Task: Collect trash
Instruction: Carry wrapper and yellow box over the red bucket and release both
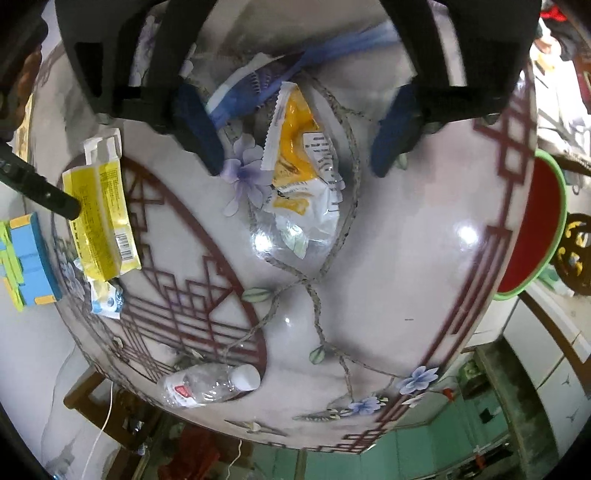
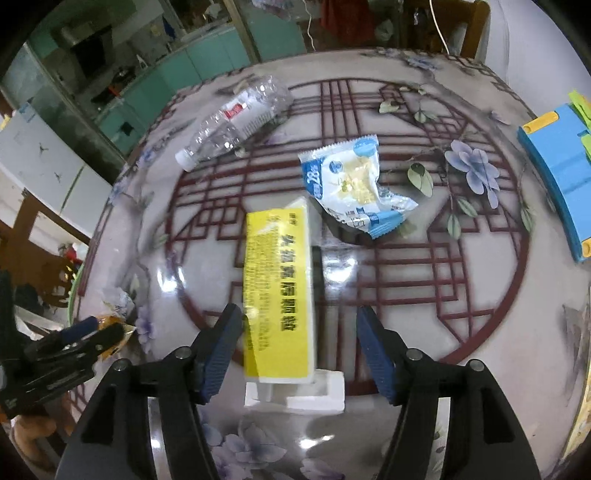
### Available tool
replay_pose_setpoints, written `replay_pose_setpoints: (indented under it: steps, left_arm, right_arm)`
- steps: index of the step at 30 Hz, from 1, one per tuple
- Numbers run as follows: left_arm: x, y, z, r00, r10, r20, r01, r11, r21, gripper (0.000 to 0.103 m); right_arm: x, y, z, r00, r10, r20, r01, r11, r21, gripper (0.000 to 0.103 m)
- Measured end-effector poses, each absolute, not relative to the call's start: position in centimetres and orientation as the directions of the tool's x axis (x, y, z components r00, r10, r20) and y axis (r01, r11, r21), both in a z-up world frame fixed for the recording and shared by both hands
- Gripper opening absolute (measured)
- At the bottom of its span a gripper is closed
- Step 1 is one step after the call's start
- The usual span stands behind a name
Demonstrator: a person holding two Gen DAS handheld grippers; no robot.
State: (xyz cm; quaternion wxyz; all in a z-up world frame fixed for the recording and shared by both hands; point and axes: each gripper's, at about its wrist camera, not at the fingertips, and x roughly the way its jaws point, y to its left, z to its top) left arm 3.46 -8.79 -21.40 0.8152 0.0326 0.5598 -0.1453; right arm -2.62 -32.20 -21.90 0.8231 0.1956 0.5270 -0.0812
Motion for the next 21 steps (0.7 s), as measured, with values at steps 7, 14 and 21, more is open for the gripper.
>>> replay_pose_setpoints:
  steps: [7, 14, 21]
  left_arm:
    - [3.6, -7.3, -21.9, 0.315, -0.2, -0.928, 0.189, 0.971, -0.145, 0.085]
    - [4.9, -7.2, -23.4, 0.259, -0.22, -0.941, 0.169, 0.969, -0.18, 0.042]
    - [4.3, -6.8, -21.7, 0.282, -0.255, -0.925, 0.182, 0.961, -0.209, 0.028]
  right_arm:
    - [-1.3, -31.5, -23.3, 0.352, 0.045, -0.935, 0.325, 0.931, 0.167, 0.064]
    - [-1.8, -31.6, -24.1, 0.375, 0.121, -0.919, 0.336, 0.906, 0.256, 0.037]
    - [-2.5, -31.6, -20.2, 0.482, 0.104, -0.87, 0.321, 0.903, 0.286, 0.037]
